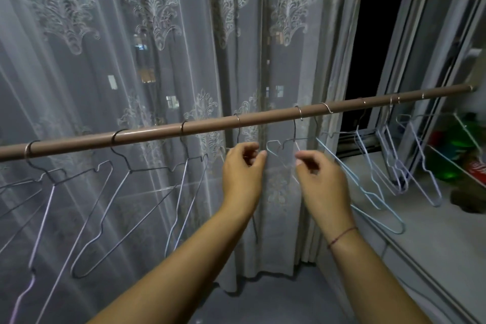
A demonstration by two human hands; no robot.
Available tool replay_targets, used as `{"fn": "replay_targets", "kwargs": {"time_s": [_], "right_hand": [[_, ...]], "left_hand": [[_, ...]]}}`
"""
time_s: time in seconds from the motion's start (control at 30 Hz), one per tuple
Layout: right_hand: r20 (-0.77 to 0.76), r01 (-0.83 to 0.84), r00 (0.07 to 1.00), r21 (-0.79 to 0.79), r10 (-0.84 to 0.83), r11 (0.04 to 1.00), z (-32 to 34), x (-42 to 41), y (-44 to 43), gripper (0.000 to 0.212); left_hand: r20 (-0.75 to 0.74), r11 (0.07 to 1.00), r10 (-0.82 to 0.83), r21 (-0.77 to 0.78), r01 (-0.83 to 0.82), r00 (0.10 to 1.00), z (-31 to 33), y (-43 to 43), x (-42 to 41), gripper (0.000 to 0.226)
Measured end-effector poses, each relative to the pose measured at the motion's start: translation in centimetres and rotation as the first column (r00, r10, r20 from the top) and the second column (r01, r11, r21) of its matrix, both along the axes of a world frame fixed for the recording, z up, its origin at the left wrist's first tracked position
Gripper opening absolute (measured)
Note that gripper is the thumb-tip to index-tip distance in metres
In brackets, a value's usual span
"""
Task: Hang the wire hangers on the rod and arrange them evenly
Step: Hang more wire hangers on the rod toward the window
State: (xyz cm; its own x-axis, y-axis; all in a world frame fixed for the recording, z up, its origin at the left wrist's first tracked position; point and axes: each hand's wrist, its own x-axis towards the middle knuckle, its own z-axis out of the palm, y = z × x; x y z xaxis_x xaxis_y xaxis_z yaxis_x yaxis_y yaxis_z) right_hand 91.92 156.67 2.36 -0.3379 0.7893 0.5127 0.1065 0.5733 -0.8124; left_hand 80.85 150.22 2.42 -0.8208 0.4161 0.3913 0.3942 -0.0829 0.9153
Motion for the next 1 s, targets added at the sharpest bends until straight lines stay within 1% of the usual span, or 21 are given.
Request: {"fn": "replay_targets", "kwargs": {"time_s": [0.07,0.1,0.13,0.2,0.27,0.3,0.33,0.37,0.43,0.5,0.53,0.57,0.63,0.73,0.83,0.9,1.0], "right_hand": [[0.081,0.098,0.992,0.03,-0.1,0.995,-0.3,1.2,2.0,0.016],[0.139,0.103,0.985,-0.003,-0.101,0.995,-0.8,1.7,2.8,0.017],[0.178,0.074,0.982,-0.066,-0.061,0.995,-1.4,1.9,3.5,0.017],[0.19,-0.028,0.979,-0.215,0.071,0.976,-2.6,2.3,4.3,0.017],[0.153,-0.135,0.969,-0.328,0.194,0.935,-3.4,2.5,4.6,0.015],[0.112,-0.194,0.961,-0.373,0.251,0.908,-3.6,2.5,4.7,0.01],[0.062,-0.256,0.95,-0.409,0.306,0.876,-3.7,2.6,4.8,0.007],[0.02,-0.305,0.938,-0.432,0.346,0.849,-3.7,2.5,5.0,0.009],[-0.019,-0.356,0.921,-0.44,0.388,0.824,-3.7,2.3,6.1,0.011],[-0.027,-0.387,0.909,-0.423,0.415,0.819,-3.4,1.8,7.3,0.015],[-0.032,-0.409,0.899,-0.414,0.436,0.813,-3.1,1.5,7.8,0.016],[-0.038,-0.431,0.889,-0.407,0.456,0.805,-2.8,1.2,8.2,0.017],[-0.055,-0.468,0.87,-0.408,0.49,0.784,-2.1,0.5,8.9,0.019],[-0.034,-0.485,0.853,-0.42,0.521,0.767,-1.8,-0.6,9.1,0.017],[-0.04,-0.498,0.848,-0.398,0.528,0.77,-2.8,-0.9,8.7,0.008],[-0.004,-0.503,0.84,-0.384,0.543,0.774,-3.8,-0.4,8.5,0.009],[0.036,-0.497,0.83,-0.405,0.557,0.767,-5.4,0.1,8.7,0.012]], "left_hand": [[0.085,0.99,-0.135,-0.029,0.138,0.987,0.4,1.5,1.1,0.017],[0.147,0.981,-0.174,-0.061,0.184,0.974,0.3,2.5,1.5,0.018],[0.21,0.971,-0.193,-0.102,0.218,0.958,0.2,3.5,1.8,0.018],[0.35,0.96,-0.193,-0.127,0.251,0.917,-0.3,5.2,2.2,0.017],[0.468,0.963,-0.193,-0.079,0.259,0.863,-0.5,6.5,2.7,0.017],[0.498,0.966,-0.185,-0.067,0.25,0.847,-0.5,6.9,2.9,0.016],[0.509,0.97,-0.171,-0.065,0.235,0.844,-0.4,7.4,3.1,0.016],[0.51,0.975,-0.154,-0.058,0.213,0.846,-0.3,7.8,3.4,0.014],[0.502,0.985,-0.131,-0.03,0.168,0.855,0.1,8.5,3.8,0.006],[0.489,0.992,-0.113,0.005,0.127,0.865,0.6,9.3,3.9,0.02],[0.487,0.995,-0.099,0.021,0.102,0.868,0.9,9.6,3.8,0.023],[0.491,0.997,-0.083,0.04,0.073,0.867,1.4,9.8,3.8,0.022],[0.515,0.998,-0.045,0.068,0.011,0.856,2.2,9.9,3.8,0.011],[0.517,0.994,0.012,0.089,-0.067,0.856,2.4,9.9,3.5,0.018],[0.525,0.995,0.059,0.042,-0.094,0.849,1.5,9.4,3.7,0.011],[0.546,0.995,0.083,-0.005,-0.096,0.833,-0.1,9.0,3.6,0.015],[0.541,0.99,0.133,-0.104,-0.09,0.83,-3.0,7.8,3.7,0.019]]}}
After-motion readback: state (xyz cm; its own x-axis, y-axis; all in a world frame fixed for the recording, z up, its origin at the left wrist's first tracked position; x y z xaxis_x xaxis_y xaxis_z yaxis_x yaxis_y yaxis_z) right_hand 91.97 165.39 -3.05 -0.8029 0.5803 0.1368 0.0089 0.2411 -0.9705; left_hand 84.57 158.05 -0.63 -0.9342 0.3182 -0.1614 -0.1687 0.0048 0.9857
